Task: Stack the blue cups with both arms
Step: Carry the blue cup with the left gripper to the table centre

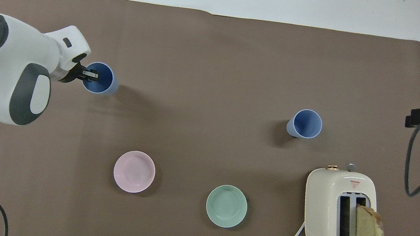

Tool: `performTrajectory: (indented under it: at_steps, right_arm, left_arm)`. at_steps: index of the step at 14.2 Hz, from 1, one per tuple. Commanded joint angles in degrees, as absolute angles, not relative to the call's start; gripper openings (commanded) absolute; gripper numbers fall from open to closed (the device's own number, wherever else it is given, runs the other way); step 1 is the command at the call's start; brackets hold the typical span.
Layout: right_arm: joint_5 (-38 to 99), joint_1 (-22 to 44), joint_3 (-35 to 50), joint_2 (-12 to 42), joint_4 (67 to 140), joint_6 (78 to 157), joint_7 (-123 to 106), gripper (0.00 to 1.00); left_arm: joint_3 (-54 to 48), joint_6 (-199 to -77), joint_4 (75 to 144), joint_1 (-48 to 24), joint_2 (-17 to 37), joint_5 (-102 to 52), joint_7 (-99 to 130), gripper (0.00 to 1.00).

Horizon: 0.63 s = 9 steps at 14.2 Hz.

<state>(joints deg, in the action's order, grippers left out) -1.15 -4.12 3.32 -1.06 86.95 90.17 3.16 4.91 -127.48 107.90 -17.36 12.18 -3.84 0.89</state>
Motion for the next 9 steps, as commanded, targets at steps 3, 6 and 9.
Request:
performTrajectory:
  at_steps: [3, 6, 9]
  right_arm:
    - [-0.88, -4.48, 3.52, -1.76, 87.54, 90.0, 4.04, 1.0]
    - [-0.88, -4.48, 3.52, -1.76, 87.54, 90.0, 4.04, 1.0]
    - [-0.88, -4.48, 3.52, -1.76, 87.54, 90.0, 4.04, 1.0]
  left_arm:
    - [5.8, -129.98, 110.91, -25.56, 11.69, -3.6, 12.11, 0.0]
    - [5.71, -133.93, 112.41, -29.43, 12.13, -3.69, 16.95, 0.0]
    - [5.71, -135.44, 113.29, -32.51, 12.04, -3.69, 20.9, 0.0]
